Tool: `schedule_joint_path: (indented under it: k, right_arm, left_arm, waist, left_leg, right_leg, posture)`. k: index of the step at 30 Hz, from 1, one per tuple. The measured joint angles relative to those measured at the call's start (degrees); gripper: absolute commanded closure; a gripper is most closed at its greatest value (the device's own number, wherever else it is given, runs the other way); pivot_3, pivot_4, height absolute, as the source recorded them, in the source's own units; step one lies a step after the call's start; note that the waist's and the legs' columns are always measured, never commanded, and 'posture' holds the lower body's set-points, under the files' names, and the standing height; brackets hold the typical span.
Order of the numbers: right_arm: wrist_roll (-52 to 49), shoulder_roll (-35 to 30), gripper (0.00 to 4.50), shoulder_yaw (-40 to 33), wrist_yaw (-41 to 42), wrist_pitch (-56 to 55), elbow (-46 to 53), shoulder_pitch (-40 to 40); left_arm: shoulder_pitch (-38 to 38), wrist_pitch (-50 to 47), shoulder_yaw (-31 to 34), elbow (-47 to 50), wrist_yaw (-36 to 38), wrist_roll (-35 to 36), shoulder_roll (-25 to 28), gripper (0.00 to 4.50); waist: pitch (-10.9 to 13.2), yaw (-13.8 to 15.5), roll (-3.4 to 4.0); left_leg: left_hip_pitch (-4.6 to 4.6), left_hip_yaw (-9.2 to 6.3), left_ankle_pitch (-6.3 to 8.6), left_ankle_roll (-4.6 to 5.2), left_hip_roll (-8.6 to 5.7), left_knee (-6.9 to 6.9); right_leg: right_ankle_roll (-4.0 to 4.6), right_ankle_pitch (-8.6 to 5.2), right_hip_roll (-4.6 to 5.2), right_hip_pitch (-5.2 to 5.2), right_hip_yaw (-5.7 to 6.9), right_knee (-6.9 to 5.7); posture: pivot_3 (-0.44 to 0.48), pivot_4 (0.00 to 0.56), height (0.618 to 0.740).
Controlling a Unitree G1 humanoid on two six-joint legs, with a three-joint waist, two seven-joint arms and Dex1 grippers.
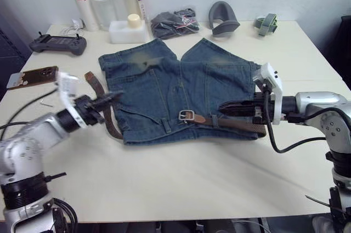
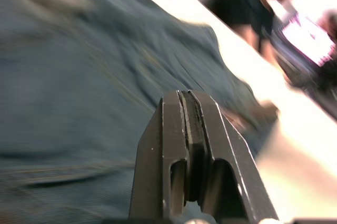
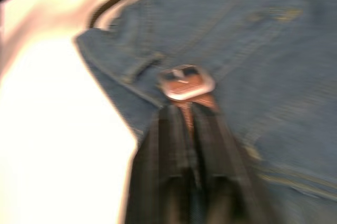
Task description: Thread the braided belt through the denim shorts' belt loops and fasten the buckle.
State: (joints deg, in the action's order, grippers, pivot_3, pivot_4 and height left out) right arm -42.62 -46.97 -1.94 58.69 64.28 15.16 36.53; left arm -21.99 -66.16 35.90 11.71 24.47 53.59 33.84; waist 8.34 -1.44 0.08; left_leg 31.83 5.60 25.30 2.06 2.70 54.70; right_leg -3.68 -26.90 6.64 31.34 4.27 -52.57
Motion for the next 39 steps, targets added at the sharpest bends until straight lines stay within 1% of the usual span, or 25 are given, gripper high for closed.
schedule_joint_path:
  k: [1, 2, 3, 4, 5, 6, 7, 8, 9, 10, 12, 13, 17, 19, 22, 24, 27, 30, 32, 33, 34, 35, 36, 39]
  right_arm:
    - [-0.46, 0.23, 2.24, 0.42, 0.05, 0.57, -0.02, 0.78]
    - [-0.90, 0.68, 1.66, 0.75, 0.07, 0.90, -0.02, 1.71]
    - [-1.17, 1.04, 1.22, 1.09, 0.07, 0.95, -0.14, 2.49]
    - [-1.29, 1.90, 0.67, 1.66, -0.02, 0.81, -0.72, 3.81]
    - [-1.24, 2.38, 0.10, 1.83, -0.07, 0.48, -1.00, 4.26]
    - [-0.64, 2.81, 0.00, 2.32, -0.29, -0.54, -1.58, 4.83]
    - [0.10, 3.14, 0.00, 2.89, -0.73, -1.66, -2.22, 5.45]
    - [0.75, 4.08, 0.00, 3.12, -1.42, -2.40, -3.39, 6.21]
    - [1.04, 4.82, 0.00, 3.22, -1.94, -2.74, -4.28, 6.87]
    - [1.06, 5.03, 0.00, 3.23, -2.18, -2.78, -4.69, 7.27]
    - [1.06, 5.91, 0.00, 3.08, -2.78, -3.36, -5.87, 8.31]
    - [1.05, 6.13, 0.00, 3.03, -2.91, -3.65, -5.96, 8.40]
    - [1.17, 6.26, 0.00, 2.66, -4.20, -4.37, -6.30, 8.42]
    - [1.18, 6.29, 0.00, 2.66, -4.56, -4.56, -6.16, 8.42]
    - [2.24, 6.44, 0.00, 1.06, -7.45, -6.37, -6.09, 8.12]
    - [2.25, 6.96, 0.00, 1.03, -8.27, -6.88, -5.95, 8.16]
    - [2.29, 7.04, 0.00, 1.03, -9.00, -7.05, -5.61, 8.05]
    - [3.26, 6.51, 0.00, 1.03, -9.44, -8.54, -4.77, 7.21]
    - [3.64, 6.51, 0.00, 1.03, -9.54, -9.12, -4.43, 6.84]
    - [3.78, 6.50, 0.00, 1.03, -9.66, -9.31, -4.29, 6.64]
    - [3.96, 6.44, 0.00, 1.01, -9.83, -9.41, -4.22, 6.42]
    - [4.27, 6.25, 0.00, 0.97, -10.06, -9.51, -4.20, 6.09]
    - [4.45, 6.07, 0.00, 0.97, -10.30, -9.62, -4.21, 5.73]
    - [5.08, 5.49, 0.00, 0.97, -10.70, -10.43, -4.23, 5.04]
  left_arm:
    - [-1.00, -1.29, 2.03, -1.19, -3.52, 0.70, -0.85, 3.82]
    - [-2.18, -2.23, 4.01, -1.96, -7.19, 1.21, -1.84, 3.50]
    - [-3.35, -2.95, 5.36, -2.34, -10.71, 1.59, -2.80, 3.07]
    - [-5.94, -3.15, 7.38, -3.16, -17.24, 1.24, -5.40, 2.59]
    - [-6.91, -3.09, 7.34, -3.09, -20.27, 0.35, -6.19, 2.11]
    - [-7.72, -3.05, 6.09, -2.87, -23.93, -1.67, -6.50, 1.67]
    - [-8.76, -3.06, 4.86, -2.83, -27.20, -3.65, -7.07, 1.26]
    - [-10.97, -3.07, 3.51, -2.80, -31.77, -6.19, -8.85, 0.86]
    - [-12.46, -3.07, 2.78, -2.80, -34.18, -7.30, -9.70, 0.59]
    - [-13.92, -3.02, 1.62, -2.80, -36.29, -8.49, -10.56, 0.59]
    - [-18.23, -2.08, -3.59, -3.67, -44.13, -16.01, -11.84, 0.59]
    - [-19.07, -1.86, -4.49, -3.83, -45.84, -17.85, -12.05, 0.59]
    - [-25.16, -1.76, -8.77, -11.17, -52.12, -26.01, -14.17, 0.59]
    - [-26.26, -1.73, -9.09, -13.47, -53.95, -27.94, -15.40, 0.59]
    - [-31.15, 2.02, -8.60, -23.63, -56.83, -31.76, -20.11, 0.59]
    - [-32.70, 4.06, -9.49, -26.85, -56.89, -32.93, -21.68, 0.59]
    - [-34.74, 5.58, -9.91, -30.32, -57.51, -34.71, -22.68, 0.59]
    - [-34.83, 5.23, -9.33, -31.46, -60.36, -36.89, -24.17, 0.59]
    - [-34.80, 4.83, -9.19, -31.33, -61.57, -37.77, -24.33, 1.16]
    - [-34.36, 4.53, -9.06, -30.78, -62.87, -38.82, -24.38, 1.58]
    - [-33.85, 4.29, -8.98, -30.20, -63.80, -39.64, -24.38, 1.91]
    - [-33.57, 4.11, -8.93, -29.79, -64.51, -40.31, -24.38, 2.42]
    - [-33.54, 3.64, -8.92, -29.53, -65.25, -40.89, -24.37, 2.78]
    - [-32.20, 4.00, -8.87, -27.90, -68.20, -43.74, -24.83, 4.09]
  waist:
    - [0.00, 0.03, 0.00]
    - [0.06, 0.14, -0.10]
    - [0.12, 0.34, -0.21]
    - [0.13, 0.75, -0.25]
    - [0.18, 1.11, -0.34]
    - [0.22, 1.36, -0.42]
    - [0.23, 1.56, -0.43]
    - [0.23, 1.79, -0.43]
    - [0.25, 1.88, -0.46]
    - [0.25, 1.99, -0.45]
    - [0.25, 2.15, -0.45]
    - [0.25, 2.16, -0.45]
    - [0.25, 2.31, -0.46]
    - [0.25, 2.28, -0.47]
    - [0.30, 2.76, -0.54]
    - [0.35, 2.89, -0.63]
    - [0.36, 2.83, -0.65]
    - [0.36, 2.67, -0.64]
    - [0.35, 2.55, -0.63]
    - [0.35, 2.31, -0.63]
    - [0.35, 2.13, -0.63]
    - [0.35, 1.99, -0.63]
    - [0.35, 1.85, -0.63]
    - [0.35, 1.31, -0.63]
  left_leg:
    - [0.00, 0.00, -0.01, 0.01, -0.01, 0.00]
    - [0.01, -0.01, -0.03, 0.03, -0.02, 0.00]
    - [0.01, -0.05, -0.07, 0.04, -0.02, 0.00]
    - [0.00, -0.08, -0.10, 0.08, -0.04, 0.01]
    - [0.00, -0.08, -0.12, 0.11, -0.05, 0.01]
    - [0.00, -0.08, -0.14, 0.12, -0.06, 0.01]
    - [0.02, -0.08, -0.17, 0.11, -0.10, 0.01]
    - [0.03, -0.09, -0.19, 0.13, -0.13, 0.01]
    - [0.10, -0.09, -0.21, 0.17, -0.13, 0.01]
    - [0.20, -0.08, -0.25, 0.17, -0.14, 0.01]
    - [0.29, -0.06, -0.28, 0.20, -0.17, 0.01]
    - [0.34, -0.05, -0.29, 0.22, -0.20, -0.01]
    - [0.37, 0.00, -0.34, 0.27, -0.26, -0.17]
    - [0.36, 0.04, -0.41, 0.27, -0.31, -0.37]
    - [0.35, 0.07, -0.62, 0.17, -0.35, -0.53]
    - [0.35, 0.05, -0.69, 0.13, -0.36, -0.54]
    - [0.35, 0.04, -0.70, 0.12, -0.37, -0.54]
    - [0.32, 0.05, -0.72, 0.09, -0.37, -0.60]
    - [0.26, 0.07, -0.74, 0.05, -0.37, -0.65]
    - [0.24, 0.07, -0.78, -0.01, -0.37, -0.69]
    - [0.22, 0.07, -0.80, -0.03, -0.37, -0.72]
    - [0.20, 0.07, -0.82, -0.06, -0.37, -0.72]
    - [0.19, 0.07, -0.84, -0.08, -0.37, -0.73]
    - [0.14, 0.10, -0.90, -0.12, -0.37, -0.73]
  right_leg:
    - [-0.05, 0.03, 0.00, 0.00, 0.00, 0.01]
    - [-0.13, 0.07, 0.00, -0.02, 0.00, 0.02]
    - [-0.19, 0.11, 0.00, -0.05, 0.03, 0.06]
    - [-0.25, 0.17, 0.00, -0.08, 0.05, 0.08]
    - [-0.29, 0.25, 0.00, -0.10, 0.05, 0.12]
    - [-0.32, 0.30, 0.00, -0.11, 0.05, 0.15]
    - [-0.38, 0.35, 0.01, -0.11, 0.05, 0.18]
    - [-0.42, 0.43, 0.02, -0.14, 0.05, 0.24]
    - [-0.51, 0.55, 0.03, -0.13, 0.05, 0.36]
    - [-0.57, 0.62, 0.03, -0.09, 0.05, 0.41]
    - [-0.69, 0.72, 0.02, -0.06, 0.05, 0.54]
    - [-0.71, 0.73, 0.02, -0.04, 0.04, 0.56]
    - [-0.73, 0.74, 0.03, 0.00, 0.05, 0.60]
    - [-0.76, 0.75, 0.04, 0.01, 0.03, 0.69]
    - [-0.76, 0.76, 0.05, 0.07, 0.07, 0.71]
    - [-0.76, 0.76, 0.05, 0.06, 0.11, 0.69]
    - [-0.79, 0.78, 0.07, 0.05, 0.09, 0.69]
    - [-0.79, 0.78, 0.07, 0.05, 0.07, 0.69]
    - [-0.79, 0.78, 0.07, 0.05, 0.05, 0.68]
    - [-0.79, 0.78, 0.07, 0.05, 0.05, 0.67]
    - [-0.78, 0.78, 0.07, 0.05, 0.05, 0.67]
    - [-0.78, 0.79, 0.07, 0.05, 0.05, 0.64]
    - [-0.76, 0.79, 0.06, 0.05, 0.05, 0.64]
    - [-0.71, 0.82, 0.06, 0.05, 0.03, 0.57]
  posture:
    - [0.000, 0.150, 0.649]
    - [0.000, 0.150, 0.649]
    - [0.000, 0.150, 0.649]
    - [0.000, 0.150, 0.649]
    - [0.000, 0.150, 0.649]
    - [0.000, 0.150, 0.649]
    - [0.000, 0.150, 0.649]
    - [0.000, 0.150, 0.649]
    - [0.000, 0.150, 0.649]
    - [0.000, 0.150, 0.649]
    - [0.000, 0.150, 0.649]
    - [0.000, 0.150, 0.649]
    - [0.000, 0.150, 0.649]
    - [0.000, 0.150, 0.649]
    - [0.000, 0.150, 0.649]
    - [0.000, 0.150, 0.649]
    - [0.000, 0.150, 0.649]
    - [0.000, 0.150, 0.649]
    - [0.000, 0.150, 0.649]
    - [0.000, 0.150, 0.649]
    - [0.000, 0.150, 0.649]
    - [0.000, 0.150, 0.649]
    - [0.000, 0.150, 0.649]
    - [0.000, 0.150, 0.649]
